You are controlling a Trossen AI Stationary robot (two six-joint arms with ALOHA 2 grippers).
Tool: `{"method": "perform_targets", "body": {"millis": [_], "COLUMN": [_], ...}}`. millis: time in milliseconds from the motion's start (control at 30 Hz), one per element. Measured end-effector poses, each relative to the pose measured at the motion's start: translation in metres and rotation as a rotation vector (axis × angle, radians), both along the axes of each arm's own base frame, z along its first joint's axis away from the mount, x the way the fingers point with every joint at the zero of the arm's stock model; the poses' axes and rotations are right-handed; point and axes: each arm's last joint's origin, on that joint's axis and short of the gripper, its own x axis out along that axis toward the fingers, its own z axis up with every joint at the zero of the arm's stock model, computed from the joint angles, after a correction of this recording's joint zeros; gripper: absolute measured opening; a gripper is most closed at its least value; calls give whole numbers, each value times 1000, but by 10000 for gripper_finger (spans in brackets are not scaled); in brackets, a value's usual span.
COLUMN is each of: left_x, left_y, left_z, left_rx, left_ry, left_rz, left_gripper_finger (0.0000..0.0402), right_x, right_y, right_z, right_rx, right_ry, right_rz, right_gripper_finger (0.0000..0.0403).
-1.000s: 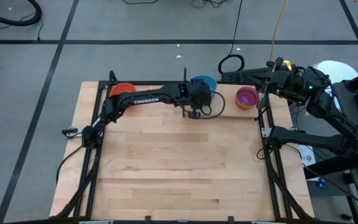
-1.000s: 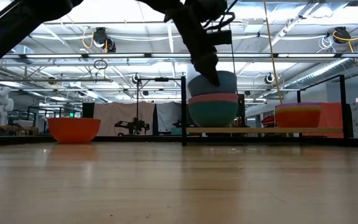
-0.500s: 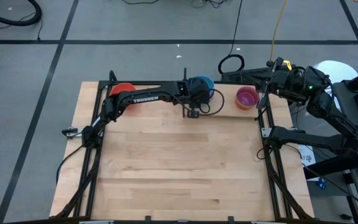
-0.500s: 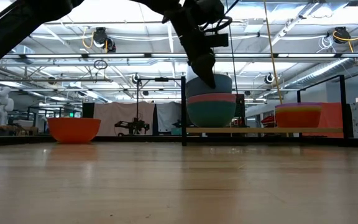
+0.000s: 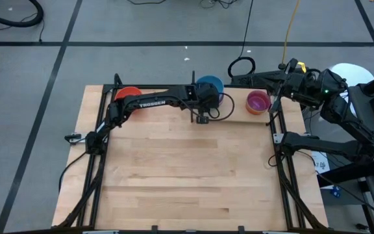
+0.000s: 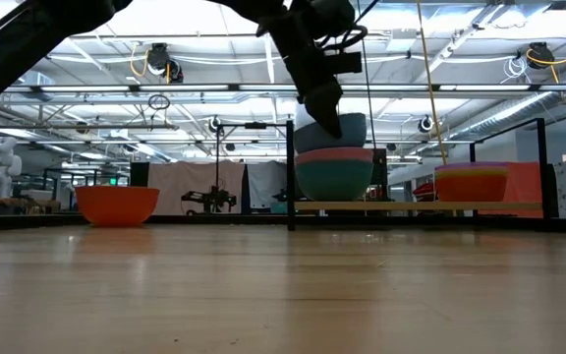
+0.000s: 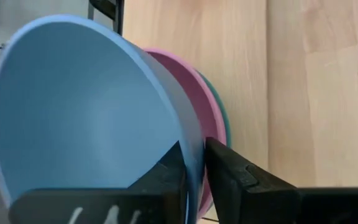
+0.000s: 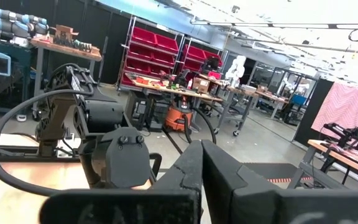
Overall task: Place and stack bowls onto a shelf
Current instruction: Stack the large blue bowl on top of the large pink bowl on the shelf
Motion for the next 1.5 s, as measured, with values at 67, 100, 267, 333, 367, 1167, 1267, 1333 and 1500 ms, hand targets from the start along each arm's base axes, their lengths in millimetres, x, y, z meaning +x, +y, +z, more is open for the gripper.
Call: {"method": "perform_targets", "body": {"millis": [67, 100, 267, 333, 367, 1167, 1267, 1333, 1500], "left_x": [0, 0, 1, 1, 2, 4, 4, 4, 3], "left_y": [0, 0, 0, 0, 0, -4, -4, -4, -3], "left_z": [0, 0, 0, 1, 1, 1, 1, 1, 1], "left_rx": [-18, -29, -21, -20, -19, -29, -31, -31, -31], "left_ry": [-13, -21, -27, -34, -39, -52, -54, -53, -54], "left_rz": [28, 44, 36, 37, 36, 37, 43, 43, 47], "left_gripper_finger": [65, 69, 77, 77, 77, 10, 17, 33, 70], "right_x": [0, 0, 0, 0, 0, 0, 0, 0, 0], "right_y": [0, 0, 0, 0, 0, 0, 0, 0, 0], "right_z": [0, 0, 0, 0, 0, 0, 0, 0, 0], "right_rx": [0, 0, 0, 0, 0, 1, 0, 1, 1], "right_ry": [0, 0, 0, 0, 0, 0, 0, 0, 0], "right_rz": [0, 0, 0, 0, 0, 0, 0, 0, 0], "right_gripper_finger": [0, 0, 0, 0, 0, 0, 0, 0, 0]}}
